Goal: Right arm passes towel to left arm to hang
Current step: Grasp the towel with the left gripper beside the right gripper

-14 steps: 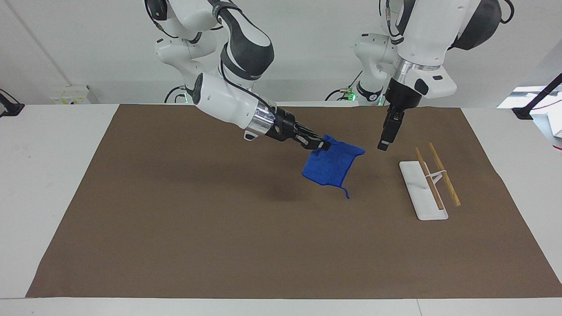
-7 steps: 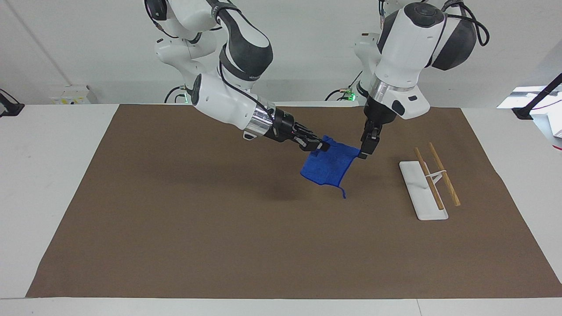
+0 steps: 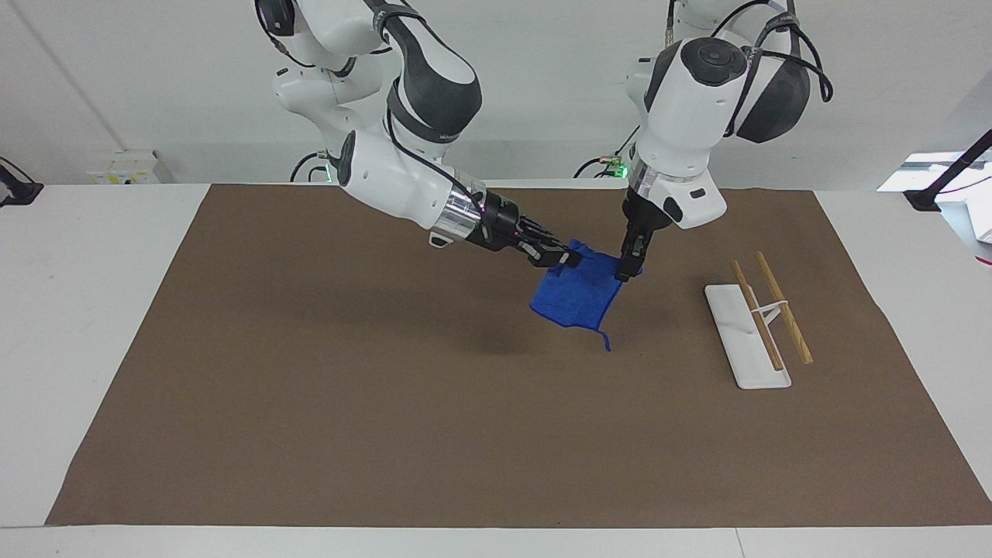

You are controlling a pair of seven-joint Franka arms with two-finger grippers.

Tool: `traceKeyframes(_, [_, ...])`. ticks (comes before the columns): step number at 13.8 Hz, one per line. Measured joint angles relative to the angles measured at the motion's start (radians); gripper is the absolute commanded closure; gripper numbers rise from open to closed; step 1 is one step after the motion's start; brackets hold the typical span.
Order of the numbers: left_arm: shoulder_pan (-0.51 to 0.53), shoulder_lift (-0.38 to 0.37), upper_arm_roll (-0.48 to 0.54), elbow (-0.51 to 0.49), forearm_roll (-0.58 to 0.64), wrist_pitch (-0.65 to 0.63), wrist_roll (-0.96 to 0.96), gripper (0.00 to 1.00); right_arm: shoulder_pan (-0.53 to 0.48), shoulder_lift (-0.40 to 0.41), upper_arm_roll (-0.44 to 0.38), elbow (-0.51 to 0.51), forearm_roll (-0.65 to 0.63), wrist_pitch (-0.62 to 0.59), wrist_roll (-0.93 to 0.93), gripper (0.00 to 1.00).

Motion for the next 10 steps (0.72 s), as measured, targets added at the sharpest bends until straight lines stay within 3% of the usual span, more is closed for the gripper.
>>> traceKeyframes(4, [0.001,0.0,0.004,-0.01,0.0,0.067,-0.007,0.67,0.0,0.0,0.0,0.0,0.0,0.0,0.0,1.0])
traceKeyframes(6, [0.0,0.0,0.004,-0.016,0.0,0.07,-0.007,0.87,0.0,0.0,0.0,0.0,0.0,0.0,0.0,1.0])
traceKeyframes(8, [0.0,0.0,0.003,-0.022,0.0,0.071,-0.007,1.0,0.0,0.0,0.0,0.0,0.0,0.0,0.0,1.0])
traceKeyframes(10, [0.0,0.0,0.003,-0.023,0.0,0.073,-0.007,1.0,0.0,0.0,0.0,0.0,0.0,0.0,0.0,1.0])
